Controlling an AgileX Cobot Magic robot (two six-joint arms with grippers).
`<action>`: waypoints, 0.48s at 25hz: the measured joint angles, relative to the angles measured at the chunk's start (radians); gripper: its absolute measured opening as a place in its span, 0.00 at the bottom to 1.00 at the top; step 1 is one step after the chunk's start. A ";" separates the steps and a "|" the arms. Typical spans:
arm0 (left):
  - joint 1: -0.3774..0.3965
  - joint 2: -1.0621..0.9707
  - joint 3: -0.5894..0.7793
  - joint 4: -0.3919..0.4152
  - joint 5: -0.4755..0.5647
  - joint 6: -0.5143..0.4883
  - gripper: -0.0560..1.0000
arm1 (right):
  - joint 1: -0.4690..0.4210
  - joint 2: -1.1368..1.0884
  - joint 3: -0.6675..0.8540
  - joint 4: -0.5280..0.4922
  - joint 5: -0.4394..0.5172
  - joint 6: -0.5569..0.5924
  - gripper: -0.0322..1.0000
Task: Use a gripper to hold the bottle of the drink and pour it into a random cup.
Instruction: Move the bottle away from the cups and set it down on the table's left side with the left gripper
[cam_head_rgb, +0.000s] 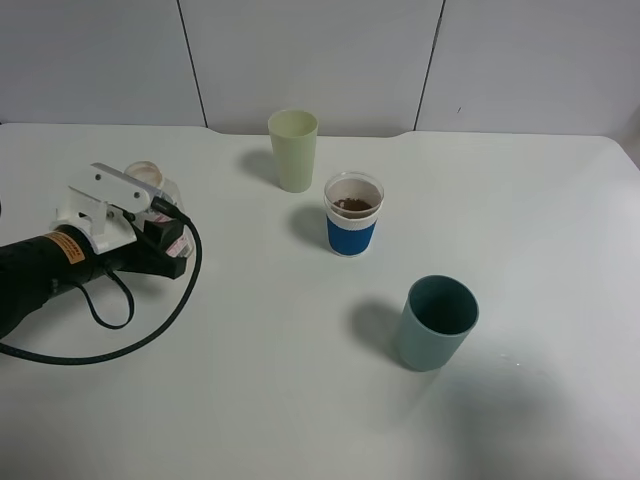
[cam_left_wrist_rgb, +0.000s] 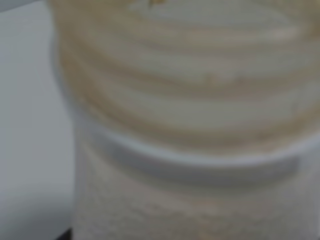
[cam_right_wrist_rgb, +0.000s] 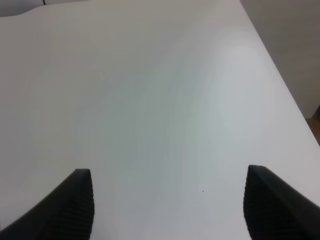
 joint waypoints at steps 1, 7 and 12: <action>0.000 0.011 0.000 0.004 -0.011 0.001 0.40 | 0.000 0.000 0.000 0.000 0.000 0.000 0.65; 0.000 0.032 -0.001 0.007 -0.051 0.001 0.40 | 0.000 0.000 0.000 0.000 0.000 0.000 0.65; 0.000 0.032 -0.001 0.007 -0.051 0.001 0.40 | 0.000 0.000 0.000 0.000 0.000 0.000 0.65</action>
